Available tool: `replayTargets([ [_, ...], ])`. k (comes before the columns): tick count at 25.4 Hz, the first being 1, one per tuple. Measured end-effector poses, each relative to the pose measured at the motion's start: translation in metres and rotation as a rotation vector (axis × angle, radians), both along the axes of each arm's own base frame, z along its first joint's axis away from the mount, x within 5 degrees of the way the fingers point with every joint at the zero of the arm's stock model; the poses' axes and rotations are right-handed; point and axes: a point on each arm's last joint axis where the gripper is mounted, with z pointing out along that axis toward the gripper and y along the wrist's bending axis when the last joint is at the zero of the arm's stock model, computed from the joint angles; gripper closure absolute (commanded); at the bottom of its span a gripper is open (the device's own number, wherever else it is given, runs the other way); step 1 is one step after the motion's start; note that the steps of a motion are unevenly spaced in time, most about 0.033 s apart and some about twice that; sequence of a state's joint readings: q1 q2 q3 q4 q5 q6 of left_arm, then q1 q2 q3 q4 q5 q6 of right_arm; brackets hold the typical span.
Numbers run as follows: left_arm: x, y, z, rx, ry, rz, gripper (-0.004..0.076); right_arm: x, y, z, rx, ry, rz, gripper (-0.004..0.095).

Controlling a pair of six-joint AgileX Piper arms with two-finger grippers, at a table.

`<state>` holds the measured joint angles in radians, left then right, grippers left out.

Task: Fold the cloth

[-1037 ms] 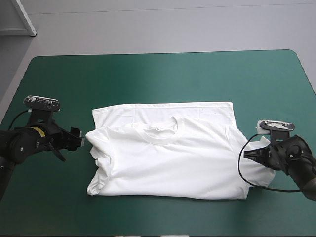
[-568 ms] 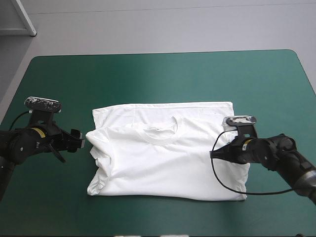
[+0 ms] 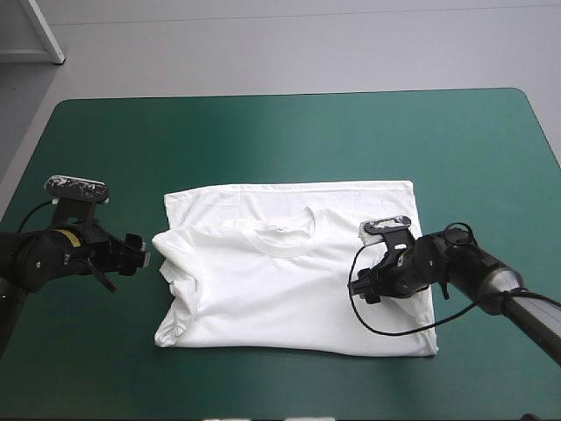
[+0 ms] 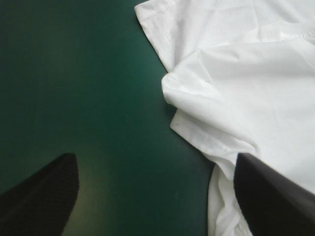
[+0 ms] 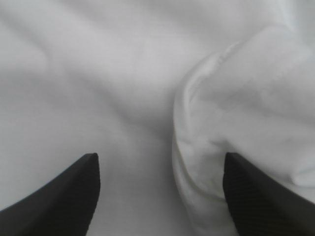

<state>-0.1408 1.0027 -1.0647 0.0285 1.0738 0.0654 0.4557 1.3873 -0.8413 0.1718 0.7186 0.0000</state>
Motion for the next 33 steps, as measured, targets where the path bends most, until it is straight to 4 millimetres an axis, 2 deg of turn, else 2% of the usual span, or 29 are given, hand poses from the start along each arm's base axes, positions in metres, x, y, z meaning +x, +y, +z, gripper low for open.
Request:
replayTargets([
  [2, -0.001, 0.000, -0.001, 0.001, 0.011, 0.000, 0.0108, -0.003, -0.003, 0.023, 0.002, -0.043, -0.008, 0.0211],
  [4, -0.002, 0.000, -0.002, 0.004, 0.031, 0.001, 0.0108, -0.008, -0.010, 0.054, -0.016, -0.088, -0.031, 0.0211],
  [6, -0.005, 0.001, -0.004, 0.010, 0.074, 0.003, 0.0108, -0.016, -0.018, 0.073, -0.061, -0.074, -0.058, 0.0248],
  [8, -0.010, 0.002, -0.007, 0.015, 0.137, 0.009, 0.0108, -0.026, -0.027, 0.080, -0.129, -0.007, -0.088, 0.0312],
  [11, -0.013, 0.000, -0.008, -0.010, 0.172, 0.020, 0.0108, -0.037, -0.033, 0.079, -0.171, 0.065, -0.096, 0.0371],
  [14, -0.015, -0.005, -0.014, -0.066, 0.203, 0.004, 0.0108, -0.046, -0.034, 0.077, -0.142, 0.089, -0.090, 0.0373],
  [18, -0.019, -0.013, -0.040, -0.139, 0.307, -0.020, 0.0108, -0.060, -0.038, 0.073, -0.114, 0.108, -0.087, 0.0372],
  [21, -0.022, -0.014, -0.067, -0.145, 0.411, -0.013, 0.0108, -0.071, -0.042, 0.068, -0.110, 0.116, -0.087, 0.0373],
  [25, -0.024, -0.014, -0.095, -0.147, 0.466, 0.001, 0.0108, -0.082, -0.047, 0.064, -0.110, 0.116, -0.084, 0.0373],
  [33, -0.008, -0.019, -0.134, -0.160, 0.490, -0.004, 0.0108, -0.087, -0.050, 0.060, -0.113, 0.126, -0.082, 0.0373],
])
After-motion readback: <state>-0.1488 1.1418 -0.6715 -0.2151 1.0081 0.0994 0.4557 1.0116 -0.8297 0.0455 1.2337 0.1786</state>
